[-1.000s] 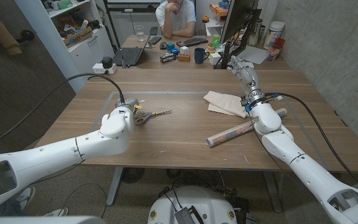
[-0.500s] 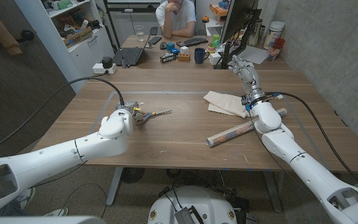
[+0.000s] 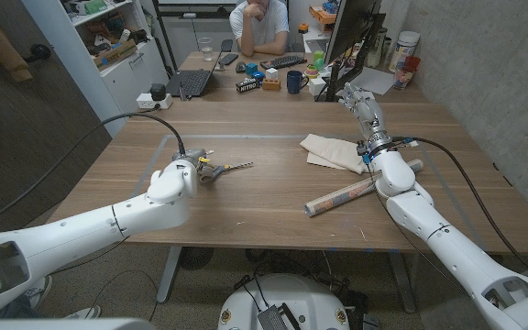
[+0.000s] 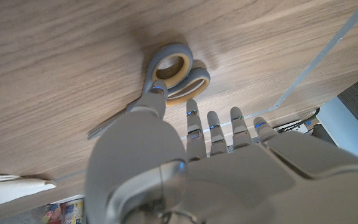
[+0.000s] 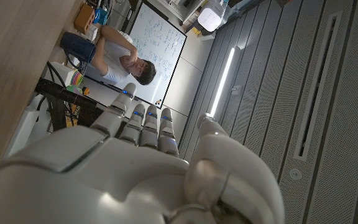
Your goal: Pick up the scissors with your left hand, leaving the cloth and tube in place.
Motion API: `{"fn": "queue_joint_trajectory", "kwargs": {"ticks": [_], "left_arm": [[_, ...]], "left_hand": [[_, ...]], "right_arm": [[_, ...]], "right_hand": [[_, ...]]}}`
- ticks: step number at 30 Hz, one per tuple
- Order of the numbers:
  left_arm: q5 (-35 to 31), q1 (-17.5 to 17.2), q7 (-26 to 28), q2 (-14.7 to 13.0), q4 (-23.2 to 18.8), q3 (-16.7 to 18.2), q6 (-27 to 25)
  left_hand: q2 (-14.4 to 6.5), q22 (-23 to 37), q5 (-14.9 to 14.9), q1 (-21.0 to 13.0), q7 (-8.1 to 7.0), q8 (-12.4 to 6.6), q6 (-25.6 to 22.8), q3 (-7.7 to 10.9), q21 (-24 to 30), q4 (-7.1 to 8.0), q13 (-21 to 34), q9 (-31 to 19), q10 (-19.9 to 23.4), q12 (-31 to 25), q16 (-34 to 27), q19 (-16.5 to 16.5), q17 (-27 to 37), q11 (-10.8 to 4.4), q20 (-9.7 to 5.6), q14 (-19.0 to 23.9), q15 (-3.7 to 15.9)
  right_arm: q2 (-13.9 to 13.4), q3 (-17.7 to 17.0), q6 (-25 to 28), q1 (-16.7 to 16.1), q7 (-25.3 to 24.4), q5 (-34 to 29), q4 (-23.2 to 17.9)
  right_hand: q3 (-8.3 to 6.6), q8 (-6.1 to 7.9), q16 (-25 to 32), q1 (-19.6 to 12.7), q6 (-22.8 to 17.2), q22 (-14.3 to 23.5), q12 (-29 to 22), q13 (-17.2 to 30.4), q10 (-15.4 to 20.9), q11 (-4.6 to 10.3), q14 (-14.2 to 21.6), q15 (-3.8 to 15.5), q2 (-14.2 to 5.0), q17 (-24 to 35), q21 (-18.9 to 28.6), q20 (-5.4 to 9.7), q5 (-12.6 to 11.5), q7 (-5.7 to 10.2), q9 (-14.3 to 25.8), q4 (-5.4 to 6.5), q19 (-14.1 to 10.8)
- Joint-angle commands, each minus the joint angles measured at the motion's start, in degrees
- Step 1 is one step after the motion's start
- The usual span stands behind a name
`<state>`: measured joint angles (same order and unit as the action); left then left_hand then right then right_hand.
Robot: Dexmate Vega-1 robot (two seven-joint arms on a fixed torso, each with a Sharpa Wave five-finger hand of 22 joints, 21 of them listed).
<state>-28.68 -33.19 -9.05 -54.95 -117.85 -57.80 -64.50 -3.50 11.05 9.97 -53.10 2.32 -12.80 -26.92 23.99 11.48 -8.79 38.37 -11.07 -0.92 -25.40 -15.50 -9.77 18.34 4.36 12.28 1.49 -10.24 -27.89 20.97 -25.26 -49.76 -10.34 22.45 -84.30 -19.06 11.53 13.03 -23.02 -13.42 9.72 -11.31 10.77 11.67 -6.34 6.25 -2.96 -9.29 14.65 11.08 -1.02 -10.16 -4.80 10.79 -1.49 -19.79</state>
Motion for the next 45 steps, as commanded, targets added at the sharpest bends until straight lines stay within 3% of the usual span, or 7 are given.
{"fn": "queue_joint_trajectory", "kwargs": {"ticks": [1,10,28,45], "left_arm": [[-1.1,0.5,-1.8,0.2,-0.3,0.0,0.4],[-1.8,0.1,-2.2,-0.3,-1.3,0.6,-0.8],[2.4,-4.0,1.5,-0.2,-0.6,5.0,1.4],[3.3,-3.2,1.4,0.6,0.7,4.0,2.1]], "left_hand": [[-0.9,0.2,0.3,-1.2,-0.02,0.11,-0.4,0.46,0.3,-0.56,0.2,-0.2,0.0,0.1,-0.3,-2.1,0.1,0.21,0.03,0.0,0.11],[-1.5,0.1,0.7,-5.3,-0.24,-1.02,-3.7,1.99,0.5,-1.79,0.4,-0.4,0.2,0.2,-0.4,-2.2,-0.2,-0.01,0.03,0.1,0.21],[-1.0,0.1,0.6,-6.6,-0.17,-1.07,-4.2,1.97,0.5,-1.6,0.4,-0.5,0.4,0.3,-0.4,-2.1,-0.5,-0.26,0.07,0.0,0.33],[-0.9,0.1,0.5,-6.6,-0.18,-0.9,-4.4,1.52,0.6,-0.97,0.4,-0.6,0.7,0.3,-0.5,-2.0,-0.7,-0.29,0.09,0.2,0.45]], "right_arm": [[-0.4,-0.1,2.1,-0.1,-0.9,0.2,-0.4],[-0.2,0.4,3.5,0.5,-1.0,0.4,-0.5],[-0.1,0.8,5.3,1.0,-2.3,0.0,-2.0],[-0.6,0.5,6.9,0.6,-3.0,0.3,-2.7]], "right_hand": [[0.01,-0.18,0.2,0.4,-0.1,0.3,-0.1,0.4,0.2,0.25,0.4,0.09,0.04,0.1,0.1,0.17,0.1,0.13,0.1,0.06,0.1],[0.1,-0.25,0.1,0.6,0.0,0.3,0.0,0.4,0.0,0.37,0.2,0.15,0.01,0.1,0.1,0.26,0.1,0.28,0.1,0.17,0.3],[0.28,-0.34,0.1,0.8,0.2,0.3,0.0,0.4,-0.4,0.81,0.0,0.37,0.01,0.2,0.1,0.64,0.1,0.53,0.1,0.27,0.9],[0.34,-0.33,0.1,0.9,0.2,0.3,0.0,0.4,-0.4,0.79,-0.1,0.26,0.0,0.2,0.1,0.64,0.1,0.56,0.1,0.31,1.0]]}}
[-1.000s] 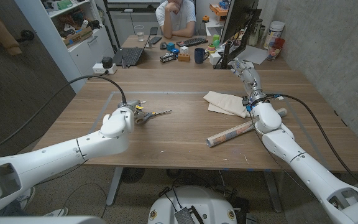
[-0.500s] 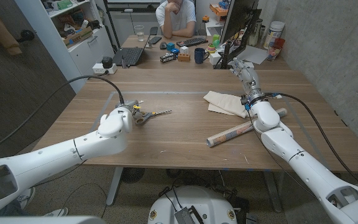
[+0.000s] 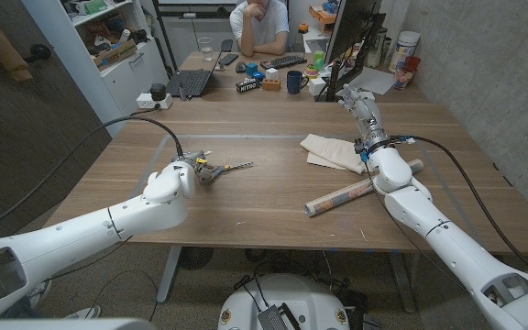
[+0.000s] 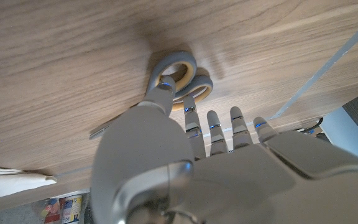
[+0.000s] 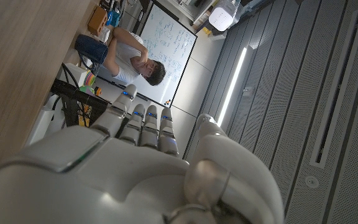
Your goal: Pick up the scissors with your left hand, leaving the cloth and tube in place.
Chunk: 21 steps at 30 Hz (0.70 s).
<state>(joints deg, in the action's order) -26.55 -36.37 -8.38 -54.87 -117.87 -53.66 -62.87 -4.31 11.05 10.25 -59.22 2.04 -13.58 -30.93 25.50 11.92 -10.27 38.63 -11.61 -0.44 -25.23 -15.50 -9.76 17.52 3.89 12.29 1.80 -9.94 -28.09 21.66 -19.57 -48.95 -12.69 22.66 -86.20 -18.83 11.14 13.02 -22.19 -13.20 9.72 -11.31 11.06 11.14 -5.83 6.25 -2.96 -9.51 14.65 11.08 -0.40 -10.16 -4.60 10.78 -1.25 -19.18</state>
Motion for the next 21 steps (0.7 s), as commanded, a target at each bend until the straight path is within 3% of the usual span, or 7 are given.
{"fn": "queue_joint_trajectory", "kwargs": {"ticks": [1,6,21], "left_arm": [[1.4,-0.1,0.8,0.4,0.7,0.0,0.9],[1.4,0.2,0.7,0.6,0.7,-0.3,-0.3],[1.7,0.1,0.7,-2.1,-1.3,-0.3,-3.1]], "left_hand": [[-0.1,0.1,0.2,-0.5,0.09,-0.12,-0.4,-0.01,0.2,0.53,0.1,-0.1,0.3,0.1,-0.5,-2.0,0.2,0.18,0.09,-0.1,0.12],[-0.1,0.1,0.1,-0.4,0.2,-0.05,-0.4,-0.13,0.2,0.66,0.1,-0.1,0.2,0.2,-0.5,-2.0,0.1,0.35,0.09,-0.1,0.12],[-0.3,0.1,0.2,-0.8,0.17,0.1,-0.5,-0.25,0.2,0.66,0.2,-0.2,0.3,0.3,-0.6,-2.0,0.0,0.33,0.08,-0.1,-0.01]], "right_arm": [[-0.3,-0.2,1.0,-0.1,-0.6,0.1,-0.5],[-0.1,0.0,1.1,0.3,-0.1,0.6,0.1],[0.5,0.4,1.1,0.7,0.0,1.1,1.7]], "right_hand": [[0.1,0.06,0.1,0.1,0.0,0.3,0.0,0.1,0.1,0.28,-0.1,0.26,0.21,0.2,0.1,0.0,0.1,0.34,0.1,0.08,0.3],[0.11,0.07,0.1,0.1,0.0,0.3,0.0,0.1,0.1,0.29,-0.1,0.22,0.2,0.2,0.1,-0.02,0.1,0.32,0.1,0.08,0.4],[0.19,0.05,0.1,0.2,0.0,0.3,0.0,0.1,0.0,0.21,-0.1,0.19,0.19,0.2,0.1,-0.05,0.1,0.3,0.1,0.18,0.4]]}}
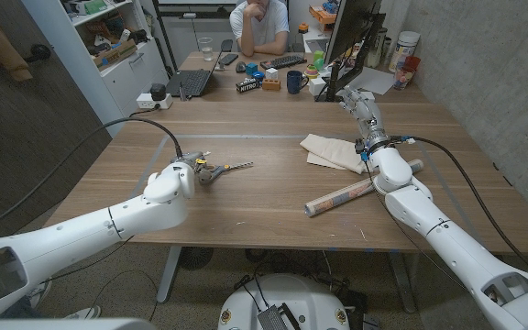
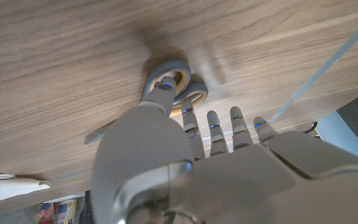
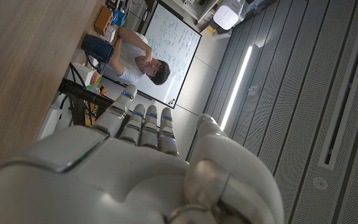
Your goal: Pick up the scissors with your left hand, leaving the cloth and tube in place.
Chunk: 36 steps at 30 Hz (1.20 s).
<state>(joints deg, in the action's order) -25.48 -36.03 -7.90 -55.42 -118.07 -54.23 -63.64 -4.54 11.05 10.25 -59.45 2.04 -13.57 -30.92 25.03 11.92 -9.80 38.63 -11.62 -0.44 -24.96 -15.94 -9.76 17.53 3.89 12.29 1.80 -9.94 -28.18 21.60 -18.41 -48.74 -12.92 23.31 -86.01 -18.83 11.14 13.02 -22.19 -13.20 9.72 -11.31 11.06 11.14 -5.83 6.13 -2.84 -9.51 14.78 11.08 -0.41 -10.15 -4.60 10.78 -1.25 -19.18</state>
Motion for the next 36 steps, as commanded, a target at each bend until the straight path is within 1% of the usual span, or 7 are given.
{"fn": "queue_joint_trajectory", "kwargs": {"ticks": [1,8,15,20,24,31,36], "left_arm": [[0.7,-0.3,0.3,-1.6,-1.2,0.3,-2.2],[1.4,-0.4,1.0,-1.6,-0.9,0.4,-1.8],[1.6,0.0,1.3,-1.3,-0.3,0.2,-1.1],[1.9,0.2,1.7,-0.4,0.8,0.1,-0.4],[1.5,1.1,1.4,0.3,2.0,-0.9,0.3],[1.5,2.1,0.9,1.7,4.2,-1.6,0.9],[1.5,2.4,0.6,1.9,4.9,-1.6,1.5]], "left_hand": [[-0.1,0.1,0.2,-0.7,0.21,0.1,-0.5,0.22,0.2,0.19,0.2,-0.2,0.4,0.1,-0.2,-2.0,0.0,0.28,0.08,0.0,-0.03],[-0.4,0.1,0.2,-0.8,0.22,0.08,-0.7,0.26,0.2,0.27,0.2,-0.2,0.6,0.0,-0.3,-2.0,0.0,0.35,0.09,0.0,-0.01],[-0.7,0.1,0.2,-0.9,0.18,0.12,-0.8,0.2,0.3,0.37,0.2,-0.2,0.7,0.0,-0.4,-2.0,0.0,0.21,0.1,0.1,0.06],[-0.8,0.1,0.2,-0.9,0.12,0.13,-0.9,0.1,0.3,0.47,0.2,-0.2,1.1,-0.1,-0.5,-2.0,0.0,0.14,0.11,0.2,0.13],[-0.9,0.1,0.2,-0.8,0.03,0.08,-1.2,-0.01,0.3,0.63,0.2,-0.2,1.2,-0.1,-0.6,-2.0,0.0,0.16,0.11,0.3,0.18],[-1.2,0.1,0.2,-0.6,0.11,0.13,-1.3,-0.19,0.3,0.79,0.2,-0.3,1.5,-0.1,-0.7,-1.9,0.0,0.07,0.11,0.5,0.26],[-1.2,0.1,0.2,-0.6,0.14,0.05,-1.7,-0.31,0.4,0.79,0.2,-0.3,1.8,-0.2,-0.8,-1.8,-0.1,-0.05,0.09,0.7,0.33]], "right_arm": [[0.6,0.5,-0.3,0.6,0.5,0.5,1.8],[1.0,0.6,-2.2,0.9,1.7,1.0,3.4],[1.0,0.7,-3.1,1.0,2.2,0.8,3.8],[0.9,0.6,-3.5,1.0,2.4,0.9,4.3],[1.0,0.6,-3.8,1.2,2.5,0.8,4.9],[1.4,0.9,-4.7,1.8,3.5,1.1,6.7],[1.9,0.9,-5.7,2.3,4.3,1.6,7.9]], "right_hand": [[0.2,0.04,0.1,0.2,0.0,0.3,0.0,0.1,0.0,0.18,0.0,0.06,0.2,0.1,0.1,-0.09,0.1,0.28,0.1,0.18,0.4],[0.24,0.02,0.1,0.3,0.1,0.3,0.0,0.1,0.0,0.18,0.0,0.08,0.23,0.1,0.2,-0.07,0.1,0.28,0.1,0.21,0.4],[0.31,0.03,0.1,0.3,0.1,0.3,0.0,0.1,0.0,0.18,0.0,0.11,0.36,0.1,0.2,-0.08,0.1,0.25,0.1,0.18,0.5],[0.36,0.05,0.1,0.3,0.0,0.3,0.0,0.1,0.0,0.13,0.0,-0.02,0.45,0.1,0.2,-0.18,0.1,0.29,0.1,0.13,0.5],[0.41,0.07,0.1,0.4,0.0,0.3,-0.1,0.1,0.1,0.13,0.0,0.05,0.49,0.1,0.2,-0.19,0.1,0.32,0.1,0.16,0.5],[0.53,0.1,0.2,0.5,-0.1,0.3,-0.1,0.1,0.1,0.16,0.1,0.07,0.62,0.1,0.2,-0.23,0.1,0.33,0.1,0.16,0.5],[0.59,0.12,0.2,0.6,-0.1,0.3,-0.1,0.1,0.1,0.17,0.1,0.09,0.66,0.1,0.2,-0.22,0.1,0.3,0.1,0.18,0.5]]}}
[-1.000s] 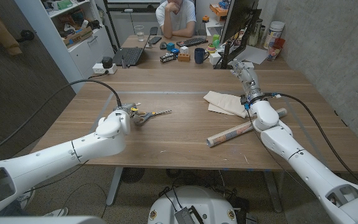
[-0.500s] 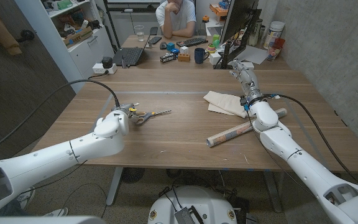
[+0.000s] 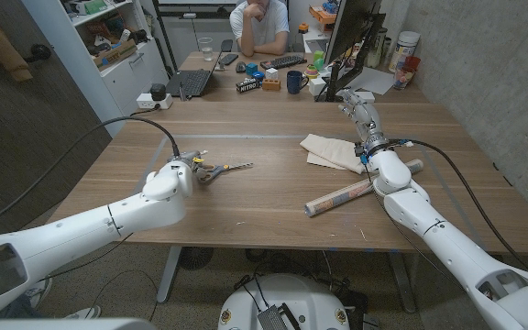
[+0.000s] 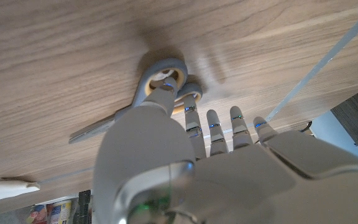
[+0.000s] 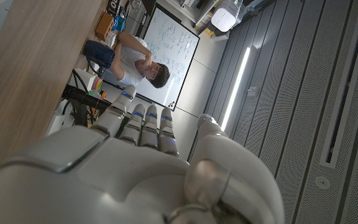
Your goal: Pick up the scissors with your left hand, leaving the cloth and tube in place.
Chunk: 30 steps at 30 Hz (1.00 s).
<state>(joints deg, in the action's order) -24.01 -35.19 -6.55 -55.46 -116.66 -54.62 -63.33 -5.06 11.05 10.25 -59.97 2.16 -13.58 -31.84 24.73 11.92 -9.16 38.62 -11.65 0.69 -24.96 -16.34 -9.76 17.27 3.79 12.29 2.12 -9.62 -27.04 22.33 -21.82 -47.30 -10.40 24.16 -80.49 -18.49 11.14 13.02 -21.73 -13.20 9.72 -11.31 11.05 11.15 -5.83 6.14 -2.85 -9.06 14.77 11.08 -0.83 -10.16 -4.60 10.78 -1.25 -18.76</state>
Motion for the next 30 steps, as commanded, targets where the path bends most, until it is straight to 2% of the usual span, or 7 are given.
{"fn": "queue_joint_trajectory", "kwargs": {"ticks": [1,7,10,14,25,27,30], "left_arm": [[0.3,1.4,-0.7,2.1,3.5,-0.9,0.9],[-0.5,0.7,1.0,2.6,3.0,-0.8,-0.1],[-6.4,3.4,-0.2,2.6,2.9,-6.7,-3.6],[-8.0,4.5,-1.4,3.0,3.1,-8.4,-5.3],[-7.7,3.5,-0.2,3.9,2.7,-7.8,-6.2],[-6.7,2.5,1.1,4.2,2.5,-6.5,-6.0],[-6.2,2.0,2.0,4.7,2.6,-6.2,-6.1]], "left_hand": [[-0.7,0.1,0.2,0.0,0.03,0.03,-0.9,-0.04,0.4,0.16,0.2,-0.2,0.7,-0.2,-0.4,-1.8,0.2,0.03,0.09,0.4,0.02],[-0.8,0.1,0.2,0.0,-0.04,-0.06,-1.5,-0.28,0.5,0.17,0.2,-0.3,1.5,-0.4,-0.7,-1.6,0.1,-0.12,0.09,0.9,0.14],[-0.9,0.1,0.2,0.0,-0.03,-0.23,-2.2,-0.39,0.5,0.12,0.2,-0.3,2.4,-0.7,-1.1,-1.4,0.1,-0.54,0.08,1.8,0.4],[-0.9,0.1,0.2,-0.3,0.11,-0.29,-2.6,-0.4,0.6,-0.07,0.2,-0.3,2.7,-0.8,-1.2,-1.2,0.0,-0.62,0.07,2.0,0.52],[-0.5,0.1,0.2,-1.1,0.27,-0.37,-3.4,-0.49,0.7,-0.54,0.2,-0.3,3.7,-1.0,-1.4,-0.8,-0.2,-0.89,0.07,2.5,0.55],[-0.5,0.1,0.3,-1.2,0.24,-0.46,-3.7,-0.51,0.8,-0.56,0.2,-0.3,3.9,-1.1,-1.5,-0.8,-0.3,-1.01,0.07,2.8,0.73],[-0.6,0.1,0.3,-1.7,0.8,-0.76,-4.9,-0.45,0.8,-0.67,0.1,-0.3,4.8,-1.3,-1.9,-0.5,-0.4,-1.36,0.06,3.7,1.23]], "right_arm": [[0.7,0.3,-2.6,0.9,1.9,0.6,2.6],[1.5,0.4,-3.5,1.9,2.4,0.8,4.2],[2.1,0.6,-4.4,2.7,3.4,1.3,5.8],[2.4,0.6,-4.8,3.0,3.9,1.6,6.5],[2.4,0.5,-5.8,3.1,4.9,2.3,7.7],[2.3,0.5,-5.9,2.9,4.9,2.4,7.6],[2.2,0.4,-6.1,2.5,4.9,2.4,7.4]], "right_hand": [[0.28,0.13,0.2,0.1,-0.2,0.3,-0.1,0.1,0.1,0.17,0.2,0.07,0.22,0.1,0.2,0.2,0.1,0.31,0.1,0.18,0.1],[0.34,0.13,0.2,0.2,-0.2,0.3,-0.1,0.1,0.1,0.16,0.2,0.12,0.28,0.0,0.3,0.16,0.1,0.37,0.1,0.14,0.0],[0.38,0.12,0.2,0.2,-0.2,0.3,-0.1,0.1,0.1,0.11,0.3,0.16,0.3,0.1,0.3,0.15,0.1,0.38,0.1,0.19,0.0],[0.45,0.12,0.3,0.3,-0.2,0.3,-0.1,0.1,0.2,0.12,0.4,0.12,0.34,0.1,0.3,0.12,0.1,0.4,0.1,0.23,0.0],[0.53,0.11,0.2,0.5,-0.2,0.3,-0.1,0.1,0.3,0.17,0.4,0.13,0.31,0.0,0.3,0.09,0.1,0.46,0.1,0.23,0.0],[0.52,0.12,0.2,0.4,-0.2,0.3,-0.1,0.1,0.3,0.05,0.4,0.02,0.3,0.0,0.3,-0.04,0.1,0.42,0.1,0.18,0.0],[0.53,0.12,0.2,0.4,-0.2,0.3,-0.1,0.1,0.3,0.05,0.5,0.05,0.32,0.0,0.3,-0.05,0.0,0.36,0.1,0.16,-0.1]]}}
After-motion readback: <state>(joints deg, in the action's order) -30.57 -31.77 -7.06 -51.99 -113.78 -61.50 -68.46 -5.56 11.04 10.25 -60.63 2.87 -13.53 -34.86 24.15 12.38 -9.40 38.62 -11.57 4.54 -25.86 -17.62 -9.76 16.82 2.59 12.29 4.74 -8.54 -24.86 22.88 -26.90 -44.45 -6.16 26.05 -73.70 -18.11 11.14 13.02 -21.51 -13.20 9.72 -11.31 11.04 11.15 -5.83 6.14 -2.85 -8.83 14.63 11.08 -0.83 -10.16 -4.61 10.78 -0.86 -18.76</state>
